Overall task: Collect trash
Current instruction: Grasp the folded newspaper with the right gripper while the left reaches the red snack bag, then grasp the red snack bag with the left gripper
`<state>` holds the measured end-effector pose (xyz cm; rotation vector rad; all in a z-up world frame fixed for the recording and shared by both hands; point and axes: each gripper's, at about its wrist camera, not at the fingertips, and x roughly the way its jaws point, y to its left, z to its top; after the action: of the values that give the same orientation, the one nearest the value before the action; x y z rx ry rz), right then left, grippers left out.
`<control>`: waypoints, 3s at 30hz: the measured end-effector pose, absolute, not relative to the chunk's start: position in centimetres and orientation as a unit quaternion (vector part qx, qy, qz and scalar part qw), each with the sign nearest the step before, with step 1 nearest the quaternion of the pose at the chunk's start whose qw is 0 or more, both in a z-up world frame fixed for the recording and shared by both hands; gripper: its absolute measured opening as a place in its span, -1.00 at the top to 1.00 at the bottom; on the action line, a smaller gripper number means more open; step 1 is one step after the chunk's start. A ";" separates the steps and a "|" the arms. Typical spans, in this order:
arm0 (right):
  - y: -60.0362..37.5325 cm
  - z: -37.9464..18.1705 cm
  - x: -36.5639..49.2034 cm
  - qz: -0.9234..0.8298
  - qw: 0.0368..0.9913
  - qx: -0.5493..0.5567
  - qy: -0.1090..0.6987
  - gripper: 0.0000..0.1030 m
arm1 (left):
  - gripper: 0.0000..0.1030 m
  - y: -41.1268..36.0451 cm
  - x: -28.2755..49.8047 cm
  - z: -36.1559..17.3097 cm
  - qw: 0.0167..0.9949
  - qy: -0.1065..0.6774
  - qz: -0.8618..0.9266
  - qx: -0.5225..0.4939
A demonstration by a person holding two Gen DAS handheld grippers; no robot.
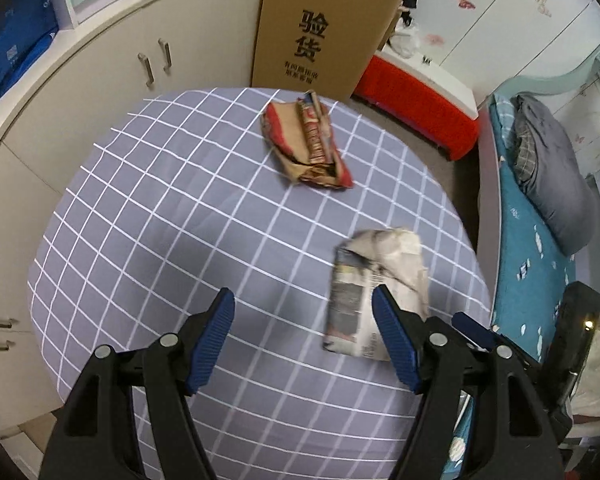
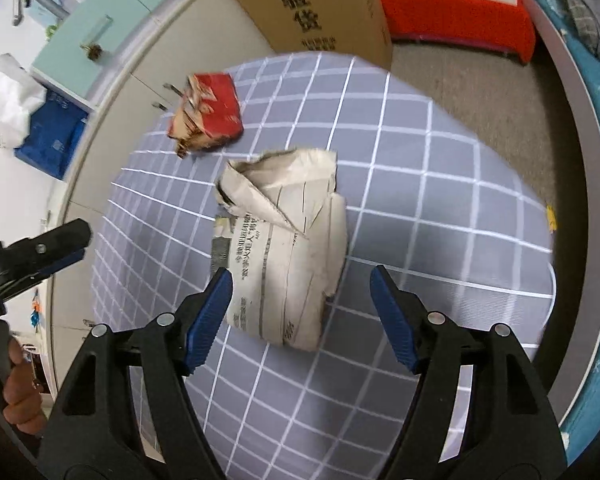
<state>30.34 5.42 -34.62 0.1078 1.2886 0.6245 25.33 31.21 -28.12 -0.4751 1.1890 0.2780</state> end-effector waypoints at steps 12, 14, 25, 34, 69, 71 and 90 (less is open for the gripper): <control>9.0 -36.4 31.7 0.277 0.762 0.005 0.585 0.52 | -0.35 35.6 28.0 -30.9 0.780 0.573 0.123 -0.222; 8.8 -36.5 32.4 0.283 0.759 0.017 0.586 0.60 | -0.35 36.0 28.6 -31.2 0.778 0.574 0.119 -0.225; 7.0 -33.2 36.5 0.255 0.792 0.068 0.550 0.81 | -0.35 35.5 33.0 -31.7 0.790 0.566 0.089 -0.220; 7.3 -32.2 38.1 0.249 0.803 0.081 0.536 0.83 | -0.35 34.3 36.2 -31.2 0.802 0.559 0.078 -0.195; 10.4 -31.3 38.5 0.270 0.807 0.059 0.521 0.87 | -0.20 34.5 39.6 -33.0 0.822 0.529 0.080 -0.194; 10.4 -31.3 38.4 0.271 0.809 0.061 0.518 0.87 | -0.13 34.4 40.0 -33.8 0.819 0.536 0.086 -0.185; 6.7 -27.9 36.0 0.289 0.817 0.086 0.493 0.87 | 0.69 29.9 35.5 -27.9 0.846 0.503 0.067 -0.161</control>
<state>35.96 6.69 -27.91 0.1835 1.0501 0.6151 35.49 29.87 -27.94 -0.3399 1.0615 0.1422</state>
